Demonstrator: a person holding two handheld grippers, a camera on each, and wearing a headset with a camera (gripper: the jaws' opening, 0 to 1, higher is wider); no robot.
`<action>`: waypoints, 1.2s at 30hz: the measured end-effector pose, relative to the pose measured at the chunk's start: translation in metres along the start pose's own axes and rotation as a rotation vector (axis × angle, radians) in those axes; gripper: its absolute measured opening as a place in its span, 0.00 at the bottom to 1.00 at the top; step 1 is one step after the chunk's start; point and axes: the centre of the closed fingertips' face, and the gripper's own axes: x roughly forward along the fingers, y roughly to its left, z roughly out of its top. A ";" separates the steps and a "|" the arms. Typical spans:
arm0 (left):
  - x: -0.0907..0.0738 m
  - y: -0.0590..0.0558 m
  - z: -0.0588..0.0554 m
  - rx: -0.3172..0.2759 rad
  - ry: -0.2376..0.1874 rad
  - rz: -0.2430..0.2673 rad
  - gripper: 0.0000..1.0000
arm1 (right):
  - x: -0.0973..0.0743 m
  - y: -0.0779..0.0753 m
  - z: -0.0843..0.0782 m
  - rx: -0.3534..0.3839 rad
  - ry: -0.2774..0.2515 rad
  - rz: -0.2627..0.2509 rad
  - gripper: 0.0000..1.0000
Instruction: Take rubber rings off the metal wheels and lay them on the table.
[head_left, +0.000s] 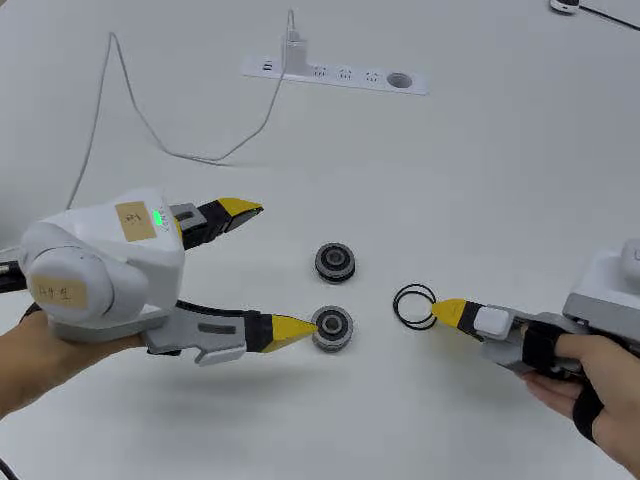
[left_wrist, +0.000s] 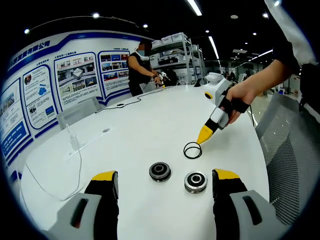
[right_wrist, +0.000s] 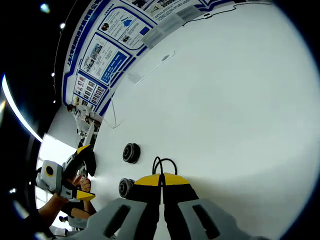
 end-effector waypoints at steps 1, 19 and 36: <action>0.000 0.000 0.000 -0.001 0.000 0.000 0.79 | 0.000 -0.001 0.000 0.002 -0.004 -0.005 0.02; 0.012 0.003 -0.002 0.020 0.021 -0.008 0.77 | -0.009 0.017 0.002 -0.100 -0.051 0.057 0.18; 0.068 0.019 -0.002 -0.002 0.029 -0.062 0.43 | -0.003 0.044 0.004 -0.179 -0.034 0.175 0.22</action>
